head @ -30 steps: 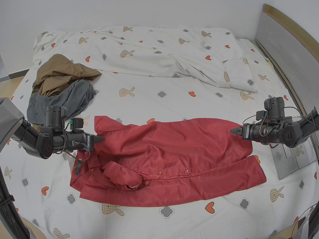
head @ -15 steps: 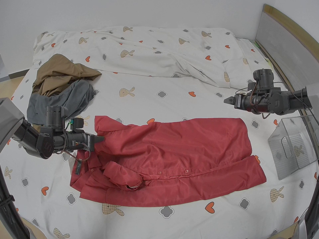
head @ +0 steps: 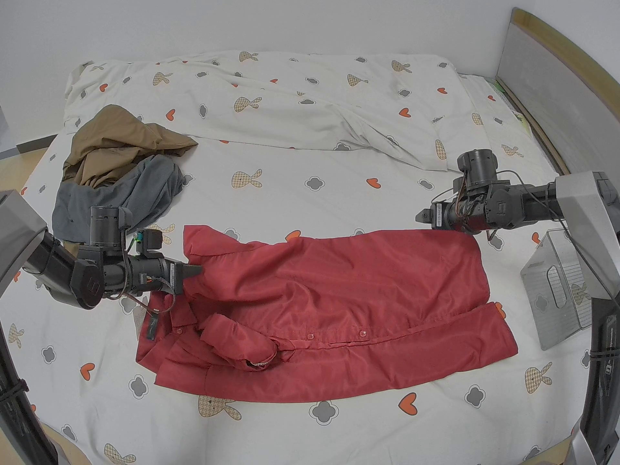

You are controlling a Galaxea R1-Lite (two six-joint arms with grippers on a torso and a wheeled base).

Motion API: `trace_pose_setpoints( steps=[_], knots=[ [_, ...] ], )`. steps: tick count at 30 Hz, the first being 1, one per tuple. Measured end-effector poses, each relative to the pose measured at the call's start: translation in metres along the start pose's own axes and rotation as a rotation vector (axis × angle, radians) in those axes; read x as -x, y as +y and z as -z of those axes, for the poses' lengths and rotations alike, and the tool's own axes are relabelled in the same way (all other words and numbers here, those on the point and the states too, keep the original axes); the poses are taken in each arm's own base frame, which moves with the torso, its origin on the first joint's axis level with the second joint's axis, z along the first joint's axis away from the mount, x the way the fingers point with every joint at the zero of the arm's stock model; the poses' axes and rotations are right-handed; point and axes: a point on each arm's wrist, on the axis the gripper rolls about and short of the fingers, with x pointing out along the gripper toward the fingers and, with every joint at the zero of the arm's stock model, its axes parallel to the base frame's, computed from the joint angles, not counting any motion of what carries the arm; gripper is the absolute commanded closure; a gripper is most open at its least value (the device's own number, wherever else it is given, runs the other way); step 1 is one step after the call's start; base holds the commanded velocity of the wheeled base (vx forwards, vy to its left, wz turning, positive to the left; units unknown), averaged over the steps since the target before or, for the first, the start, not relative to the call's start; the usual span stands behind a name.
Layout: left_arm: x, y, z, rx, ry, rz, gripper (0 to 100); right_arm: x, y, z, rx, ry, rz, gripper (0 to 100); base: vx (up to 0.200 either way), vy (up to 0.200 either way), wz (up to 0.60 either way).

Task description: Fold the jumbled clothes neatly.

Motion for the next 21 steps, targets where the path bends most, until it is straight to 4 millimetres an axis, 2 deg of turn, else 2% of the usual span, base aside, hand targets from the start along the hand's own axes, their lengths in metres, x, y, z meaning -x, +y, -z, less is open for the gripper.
trace_pose_setpoints(
  steps=[10,11,21],
  knots=[
    [-0.003,0.001,0.001,-0.009,-0.011,0.001,100,-0.027,-0.008,0.021,0.091,0.084,0.044,0,0.000,0.000,0.00],
    [-0.004,0.001,0.002,-0.009,-0.011,0.001,100,-0.029,-0.009,0.023,0.092,0.089,0.045,100,0.000,0.000,0.00],
    [-0.008,0.003,0.005,-0.003,-0.003,0.002,100,-0.033,-0.004,0.025,0.097,0.094,0.036,100,0.000,0.000,0.00]
  ],
)
